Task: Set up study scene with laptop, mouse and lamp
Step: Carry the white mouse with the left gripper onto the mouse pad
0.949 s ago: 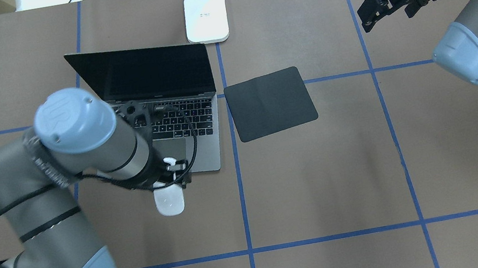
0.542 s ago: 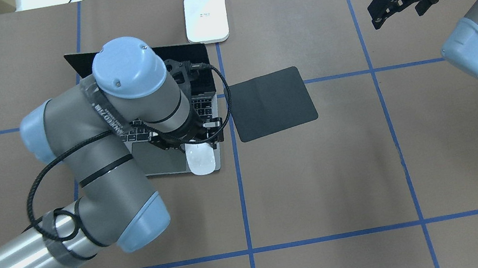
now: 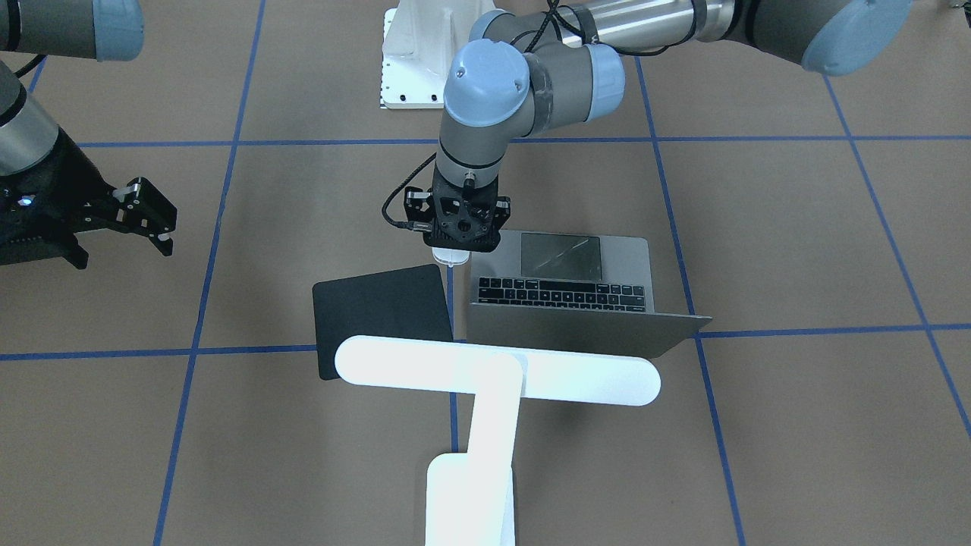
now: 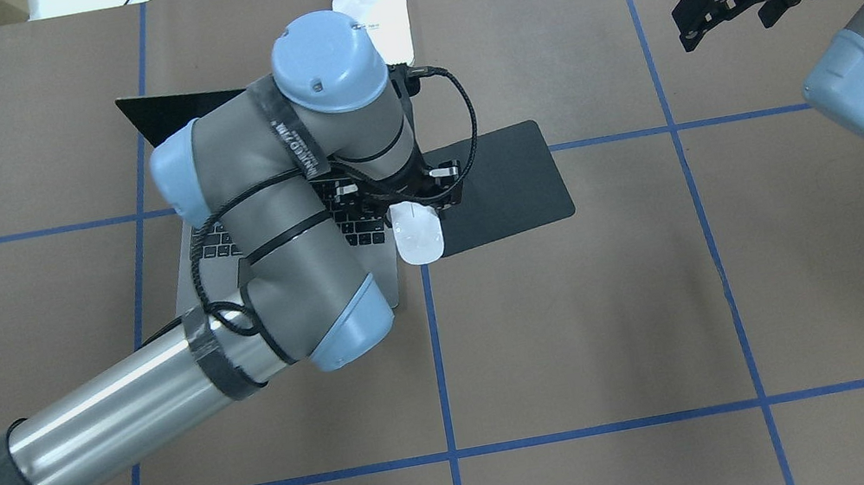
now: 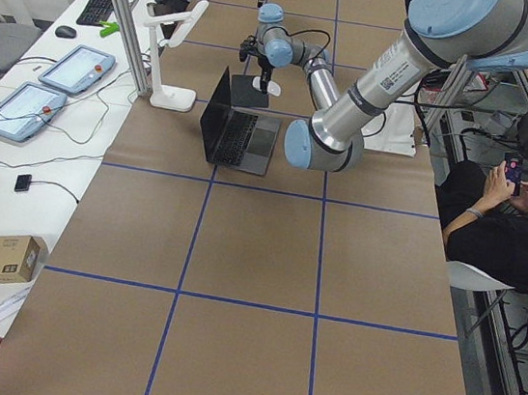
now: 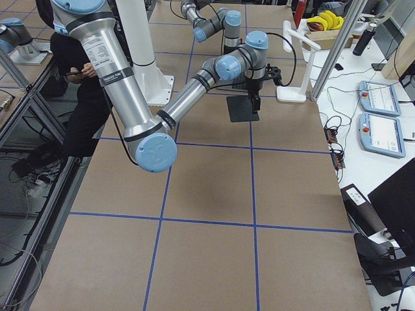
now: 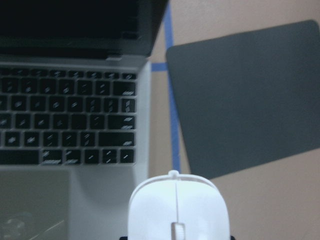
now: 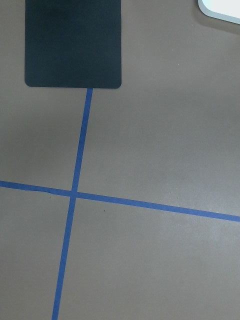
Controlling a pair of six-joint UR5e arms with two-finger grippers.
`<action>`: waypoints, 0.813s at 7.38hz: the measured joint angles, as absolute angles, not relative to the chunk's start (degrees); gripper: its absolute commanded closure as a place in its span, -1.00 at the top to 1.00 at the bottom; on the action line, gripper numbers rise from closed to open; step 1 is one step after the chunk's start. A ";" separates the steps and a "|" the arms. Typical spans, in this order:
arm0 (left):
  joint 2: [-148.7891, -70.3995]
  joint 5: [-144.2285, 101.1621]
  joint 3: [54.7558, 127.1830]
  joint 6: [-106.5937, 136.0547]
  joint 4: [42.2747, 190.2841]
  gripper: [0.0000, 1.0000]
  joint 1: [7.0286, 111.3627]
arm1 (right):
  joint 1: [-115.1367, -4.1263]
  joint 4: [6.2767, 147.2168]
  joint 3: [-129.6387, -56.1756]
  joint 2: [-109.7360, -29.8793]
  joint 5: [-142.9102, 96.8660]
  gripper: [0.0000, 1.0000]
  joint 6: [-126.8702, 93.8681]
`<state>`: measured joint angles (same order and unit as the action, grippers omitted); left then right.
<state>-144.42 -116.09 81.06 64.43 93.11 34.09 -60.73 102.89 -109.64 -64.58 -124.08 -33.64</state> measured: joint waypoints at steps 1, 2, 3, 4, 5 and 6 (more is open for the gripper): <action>-147.11 -116.03 77.15 64.34 93.48 0.31 34.10 | -60.73 102.89 -109.51 -64.55 -124.22 1.00 -33.62; -149.79 -115.93 73.32 64.41 93.73 0.31 34.09 | -60.76 102.84 -109.34 -64.53 -124.36 1.00 -33.64; -151.63 -115.75 70.17 64.58 94.69 0.31 34.08 | -60.82 102.79 -109.21 -64.53 -124.42 1.00 -33.64; -152.50 -115.48 67.63 64.75 96.69 0.31 34.10 | -60.86 102.76 -109.11 -64.56 -124.44 1.00 -33.60; -152.86 -114.89 66.13 64.84 98.22 0.31 34.14 | -60.88 102.75 -109.04 -64.59 -124.45 1.00 -33.59; -153.02 -113.97 65.16 64.93 99.42 0.31 34.20 | -60.90 102.75 -108.98 -64.59 -124.47 1.00 -33.58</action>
